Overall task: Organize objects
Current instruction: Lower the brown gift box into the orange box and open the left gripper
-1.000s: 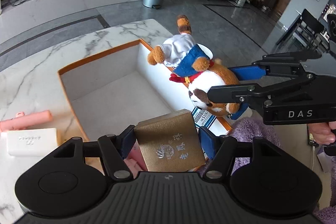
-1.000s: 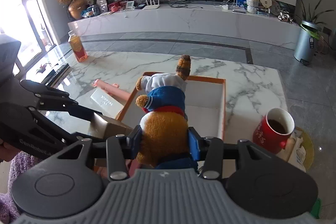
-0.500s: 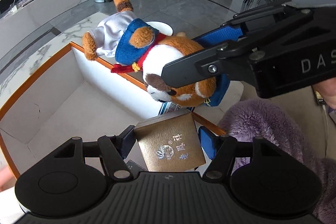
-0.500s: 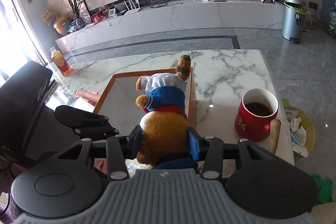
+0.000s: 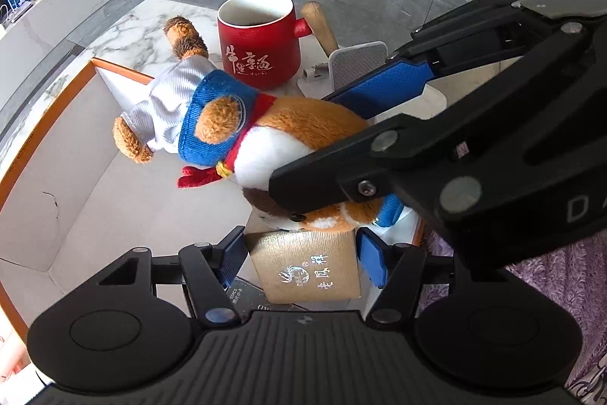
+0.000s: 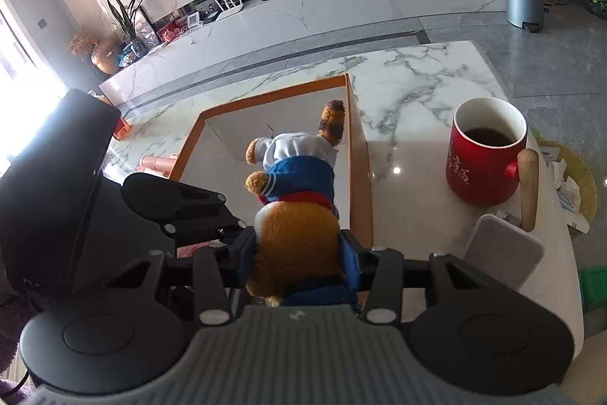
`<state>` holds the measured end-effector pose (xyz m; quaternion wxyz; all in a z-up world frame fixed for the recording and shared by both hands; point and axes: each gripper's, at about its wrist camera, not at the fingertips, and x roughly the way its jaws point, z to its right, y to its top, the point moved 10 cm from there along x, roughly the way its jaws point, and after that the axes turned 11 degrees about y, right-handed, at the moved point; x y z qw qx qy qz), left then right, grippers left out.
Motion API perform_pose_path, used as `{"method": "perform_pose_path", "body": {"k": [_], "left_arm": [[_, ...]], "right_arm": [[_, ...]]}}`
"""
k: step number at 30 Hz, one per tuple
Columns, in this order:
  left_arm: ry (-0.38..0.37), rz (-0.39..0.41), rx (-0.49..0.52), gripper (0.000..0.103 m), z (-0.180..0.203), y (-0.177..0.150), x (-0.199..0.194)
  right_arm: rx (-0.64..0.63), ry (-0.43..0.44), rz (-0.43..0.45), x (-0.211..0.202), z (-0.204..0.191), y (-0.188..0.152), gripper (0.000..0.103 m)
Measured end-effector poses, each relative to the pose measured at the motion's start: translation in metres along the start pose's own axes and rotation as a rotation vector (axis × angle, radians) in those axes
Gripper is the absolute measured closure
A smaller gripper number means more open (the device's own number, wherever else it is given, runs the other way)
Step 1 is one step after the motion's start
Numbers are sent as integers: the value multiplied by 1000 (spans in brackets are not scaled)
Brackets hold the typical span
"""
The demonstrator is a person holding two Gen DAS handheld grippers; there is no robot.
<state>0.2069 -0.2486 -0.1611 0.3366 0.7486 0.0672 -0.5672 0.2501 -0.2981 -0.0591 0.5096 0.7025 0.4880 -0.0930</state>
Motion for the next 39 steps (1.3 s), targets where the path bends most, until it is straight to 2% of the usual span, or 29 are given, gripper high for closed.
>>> {"method": "perform_pose_path", "body": {"k": [5, 8, 20, 25, 31, 35, 39], "left_arm": [[-4, -11, 48, 31, -1, 5, 5], [-2, -5, 155, 31, 5, 9, 5], [-99, -50, 231, 30, 8, 14, 15], [-120, -38, 214, 30, 7, 11, 10], [-106, -17, 135, 31, -8, 3, 0], [-67, 25, 47, 31, -33, 0, -21], [13, 36, -23, 37, -63, -6, -36]], "right_arm": [[1, 4, -3, 0, 1, 0, 55], [7, 12, -3, -1, 1, 0, 55], [4, 16, -28, 5, 2, 2, 55], [10, 17, -35, 6, 2, 3, 55], [7, 17, -1, 1, -1, 12, 55], [-7, 29, 12, 1, -8, 20, 55], [1, 50, 16, 13, -14, 29, 55]]}}
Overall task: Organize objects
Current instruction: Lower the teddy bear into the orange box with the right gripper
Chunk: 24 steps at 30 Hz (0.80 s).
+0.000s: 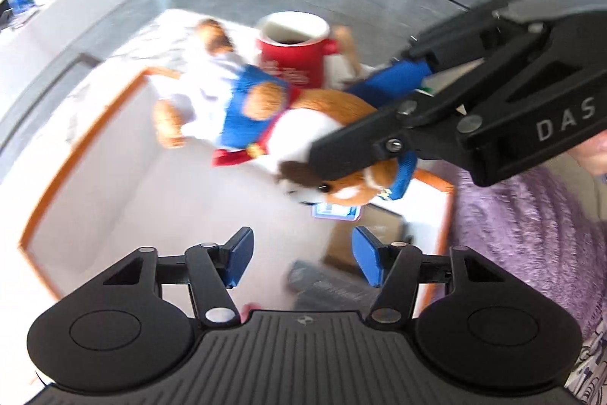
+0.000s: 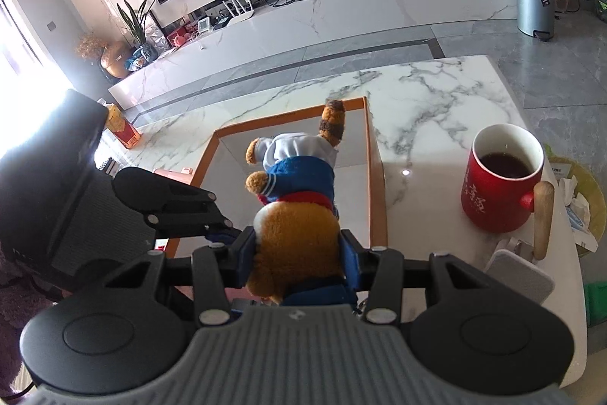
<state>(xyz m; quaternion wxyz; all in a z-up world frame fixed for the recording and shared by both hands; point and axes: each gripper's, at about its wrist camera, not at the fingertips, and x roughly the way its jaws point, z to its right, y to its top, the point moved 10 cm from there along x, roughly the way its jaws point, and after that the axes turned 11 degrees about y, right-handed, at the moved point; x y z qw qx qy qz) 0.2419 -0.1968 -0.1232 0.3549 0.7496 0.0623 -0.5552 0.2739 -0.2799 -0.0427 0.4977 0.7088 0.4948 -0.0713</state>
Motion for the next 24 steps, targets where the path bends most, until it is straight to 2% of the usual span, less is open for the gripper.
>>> {"method": "perform_pose_path", "body": {"k": [5, 9, 13, 18, 24], "left_arm": [[96, 27, -111, 43, -42, -8, -14], [116, 39, -161, 45, -64, -10, -15], [129, 15, -187, 47, -79, -12, -4], [120, 20, -207, 48, -85, -22, -5], [113, 22, -235, 48, -87, -23, 2]], "right_arm": [[29, 19, -8, 29, -3, 8, 55], [51, 51, -26, 54, -9, 11, 55], [85, 55, -69, 81, -5, 9, 55], [105, -12, -176, 108, 14, -9, 55], [50, -116, -241, 118, 20, -20, 54]]}}
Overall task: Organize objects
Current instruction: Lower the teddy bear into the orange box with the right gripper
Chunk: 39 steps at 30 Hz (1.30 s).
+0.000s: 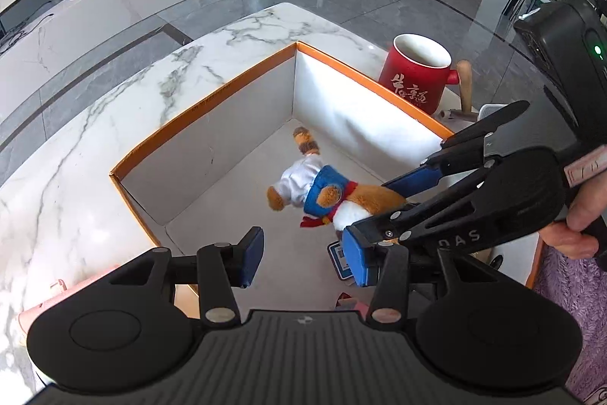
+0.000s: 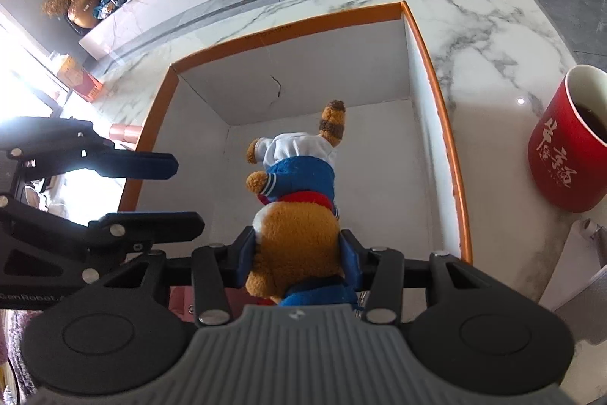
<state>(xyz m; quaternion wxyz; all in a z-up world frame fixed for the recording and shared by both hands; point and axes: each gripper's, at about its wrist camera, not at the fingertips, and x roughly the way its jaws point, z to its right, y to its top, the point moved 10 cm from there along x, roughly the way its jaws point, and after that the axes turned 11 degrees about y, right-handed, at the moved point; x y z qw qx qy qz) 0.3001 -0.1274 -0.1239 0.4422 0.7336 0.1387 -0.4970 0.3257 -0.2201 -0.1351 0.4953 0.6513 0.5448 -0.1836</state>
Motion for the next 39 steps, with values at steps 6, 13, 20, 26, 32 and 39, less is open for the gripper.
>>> {"method": "perform_pose_path", "body": {"k": [6, 13, 20, 26, 32, 39], "left_arm": [[-18, 8, -5, 49, 5, 1, 4], [-26, 11, -2, 52, 7, 0, 3], [-18, -2, -12, 53, 5, -3, 6], [-21, -15, -15, 53, 4, -8, 6], [-30, -16, -20, 53, 6, -9, 3], [-26, -22, -24, 53, 8, -12, -1]], "right_arm": [[-120, -132, -62, 2, -5, -5, 50], [-316, -153, -88, -5, -17, 0, 49], [-373, -149, -179, 16, -12, -5, 60], [-355, -262, -163, 8, 4, -5, 76], [-407, -311, -185, 12, 2, -11, 77], [-271, -211, -205, 8, 5, -12, 78]]}}
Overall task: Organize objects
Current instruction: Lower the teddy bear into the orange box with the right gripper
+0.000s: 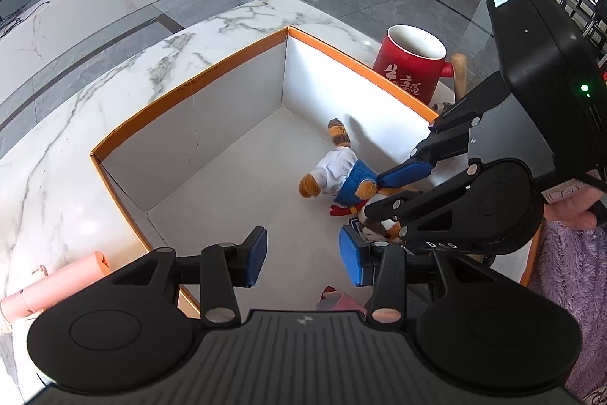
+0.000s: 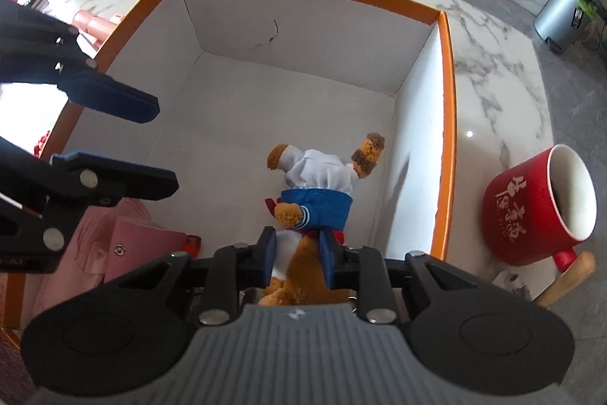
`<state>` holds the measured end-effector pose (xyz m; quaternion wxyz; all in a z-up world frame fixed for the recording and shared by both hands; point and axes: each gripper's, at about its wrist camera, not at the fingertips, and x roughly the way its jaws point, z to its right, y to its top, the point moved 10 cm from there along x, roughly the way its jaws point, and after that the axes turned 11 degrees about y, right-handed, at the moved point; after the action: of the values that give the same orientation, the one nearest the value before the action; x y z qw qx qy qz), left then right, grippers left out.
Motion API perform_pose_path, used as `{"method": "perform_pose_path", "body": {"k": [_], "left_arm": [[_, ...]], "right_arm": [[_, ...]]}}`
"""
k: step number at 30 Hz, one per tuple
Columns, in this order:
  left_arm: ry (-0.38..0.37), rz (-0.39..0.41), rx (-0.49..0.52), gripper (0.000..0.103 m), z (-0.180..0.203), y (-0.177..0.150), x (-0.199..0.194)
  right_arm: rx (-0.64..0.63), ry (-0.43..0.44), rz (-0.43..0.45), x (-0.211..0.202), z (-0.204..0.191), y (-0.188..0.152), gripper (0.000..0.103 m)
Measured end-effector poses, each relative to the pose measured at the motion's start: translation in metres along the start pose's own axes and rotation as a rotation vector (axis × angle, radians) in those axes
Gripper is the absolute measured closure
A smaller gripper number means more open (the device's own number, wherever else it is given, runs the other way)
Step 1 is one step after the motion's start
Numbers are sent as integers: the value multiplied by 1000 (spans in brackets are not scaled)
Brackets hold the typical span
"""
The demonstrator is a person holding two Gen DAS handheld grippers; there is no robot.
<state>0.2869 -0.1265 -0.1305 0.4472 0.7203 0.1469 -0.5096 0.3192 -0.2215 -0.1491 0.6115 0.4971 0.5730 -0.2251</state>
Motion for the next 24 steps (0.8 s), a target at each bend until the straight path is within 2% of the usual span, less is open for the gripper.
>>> {"method": "perform_pose_path", "body": {"k": [4, 9, 14, 19, 23, 24], "left_arm": [[7, 5, -3, 53, 1, -1, -6], [22, 14, 0, 53, 2, -3, -17], [40, 27, -3, 53, 2, -7, -31], [62, 43, -2, 53, 1, -11, -45], [78, 43, -11, 53, -1, -15, -51], [79, 43, -14, 53, -1, -16, -51]], "right_arm": [[-1, -1, 10, 1, -6, 0, 76], [41, 37, 46, -7, -5, 2, 75], [24, 39, 60, -17, -13, -2, 66], [10, 41, 69, -18, -12, -2, 66], [-20, 11, 50, -7, -11, -6, 66], [-21, -20, 49, -4, -11, -7, 73]]}}
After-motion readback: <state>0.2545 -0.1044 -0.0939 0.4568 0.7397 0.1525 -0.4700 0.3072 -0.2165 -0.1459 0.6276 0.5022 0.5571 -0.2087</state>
